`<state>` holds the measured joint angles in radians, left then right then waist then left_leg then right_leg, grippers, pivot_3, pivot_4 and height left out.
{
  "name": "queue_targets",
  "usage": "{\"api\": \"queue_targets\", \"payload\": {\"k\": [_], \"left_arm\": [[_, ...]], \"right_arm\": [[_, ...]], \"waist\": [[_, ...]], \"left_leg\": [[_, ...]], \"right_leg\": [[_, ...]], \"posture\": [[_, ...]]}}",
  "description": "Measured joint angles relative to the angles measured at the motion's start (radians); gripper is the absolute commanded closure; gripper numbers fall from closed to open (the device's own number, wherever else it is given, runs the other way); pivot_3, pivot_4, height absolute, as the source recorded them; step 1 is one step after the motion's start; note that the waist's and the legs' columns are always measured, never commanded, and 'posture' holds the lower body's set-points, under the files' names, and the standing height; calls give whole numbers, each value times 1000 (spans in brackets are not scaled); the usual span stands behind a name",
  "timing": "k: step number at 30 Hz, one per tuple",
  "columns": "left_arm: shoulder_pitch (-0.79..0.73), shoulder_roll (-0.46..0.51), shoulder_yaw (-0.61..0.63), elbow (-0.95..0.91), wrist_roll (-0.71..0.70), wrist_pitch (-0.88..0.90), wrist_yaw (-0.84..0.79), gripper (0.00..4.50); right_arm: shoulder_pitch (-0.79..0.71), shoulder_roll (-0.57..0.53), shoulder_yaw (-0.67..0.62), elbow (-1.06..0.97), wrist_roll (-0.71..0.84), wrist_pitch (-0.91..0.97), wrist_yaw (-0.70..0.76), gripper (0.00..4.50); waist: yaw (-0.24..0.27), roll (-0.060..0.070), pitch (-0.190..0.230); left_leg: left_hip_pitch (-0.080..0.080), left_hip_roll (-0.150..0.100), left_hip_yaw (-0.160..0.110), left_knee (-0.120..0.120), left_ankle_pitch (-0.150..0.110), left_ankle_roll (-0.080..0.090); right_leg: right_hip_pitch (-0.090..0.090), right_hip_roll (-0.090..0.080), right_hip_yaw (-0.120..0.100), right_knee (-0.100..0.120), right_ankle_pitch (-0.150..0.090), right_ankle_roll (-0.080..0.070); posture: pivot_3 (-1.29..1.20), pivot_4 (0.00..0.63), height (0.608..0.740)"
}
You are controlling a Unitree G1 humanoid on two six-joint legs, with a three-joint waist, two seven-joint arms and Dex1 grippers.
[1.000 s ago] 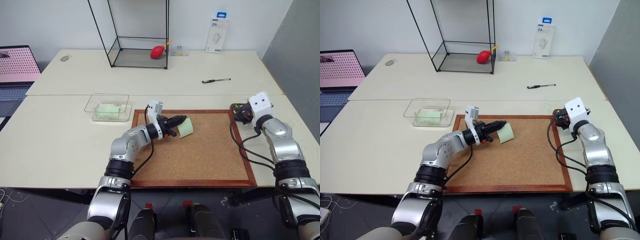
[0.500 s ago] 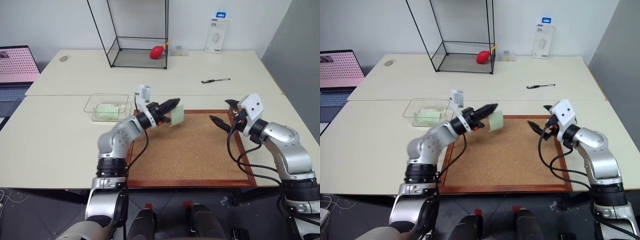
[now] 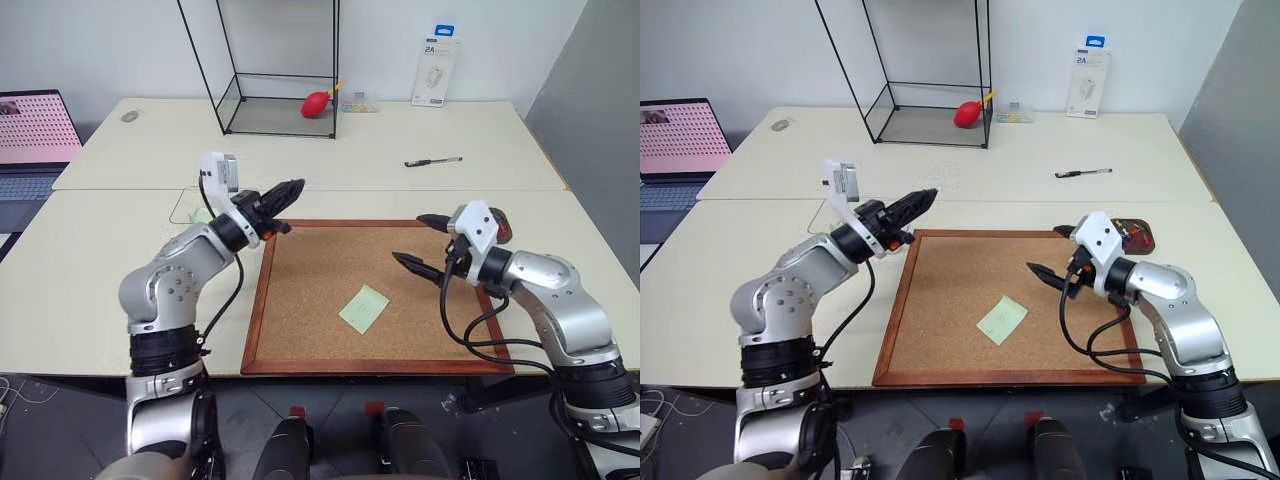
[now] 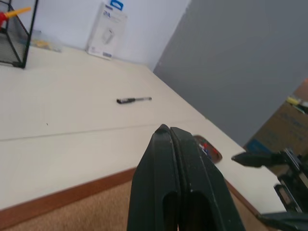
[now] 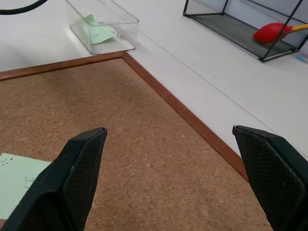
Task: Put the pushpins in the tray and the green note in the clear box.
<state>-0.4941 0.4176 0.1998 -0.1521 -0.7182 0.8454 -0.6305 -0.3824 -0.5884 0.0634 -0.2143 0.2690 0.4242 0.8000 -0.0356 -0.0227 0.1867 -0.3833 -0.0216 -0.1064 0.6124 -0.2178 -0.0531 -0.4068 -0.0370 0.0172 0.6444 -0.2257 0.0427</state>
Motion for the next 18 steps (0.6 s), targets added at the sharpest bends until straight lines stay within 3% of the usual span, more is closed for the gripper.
{"api": "queue_targets", "payload": {"k": [3, 12, 18], "left_arm": [[95, 73, -75, -53, 13, 1, -88, 3828], [162, 219, -174, -122, 51, -81, -298, 1858], [222, 393, -284, -159, 205, -284, -479, 1858]], "right_arm": [[5, -45, -3, -25, 10, 20, 30, 0], [92, -100, -2, -139, 101, 188, 71, 0], [143, -35, 44, -159, 113, 283, 11, 0]], "waist": [[4, 0, 0], [6, 0, 0], [4, 0, 1]], "left_leg": [[0, 0, -1, 0, 0, 0], [-1, 1, -1, 0, 0, 0], [-1, 2, 0, -1, 0, 0]], "right_leg": [[0, 0, -1, 0, 0, 0], [0, 0, -1, 0, -4, -7], [-2, 0, -1, 0, -5, -8]], "posture": [[0, 150, 740], [0, 150, 740], [0, 150, 740]]}}
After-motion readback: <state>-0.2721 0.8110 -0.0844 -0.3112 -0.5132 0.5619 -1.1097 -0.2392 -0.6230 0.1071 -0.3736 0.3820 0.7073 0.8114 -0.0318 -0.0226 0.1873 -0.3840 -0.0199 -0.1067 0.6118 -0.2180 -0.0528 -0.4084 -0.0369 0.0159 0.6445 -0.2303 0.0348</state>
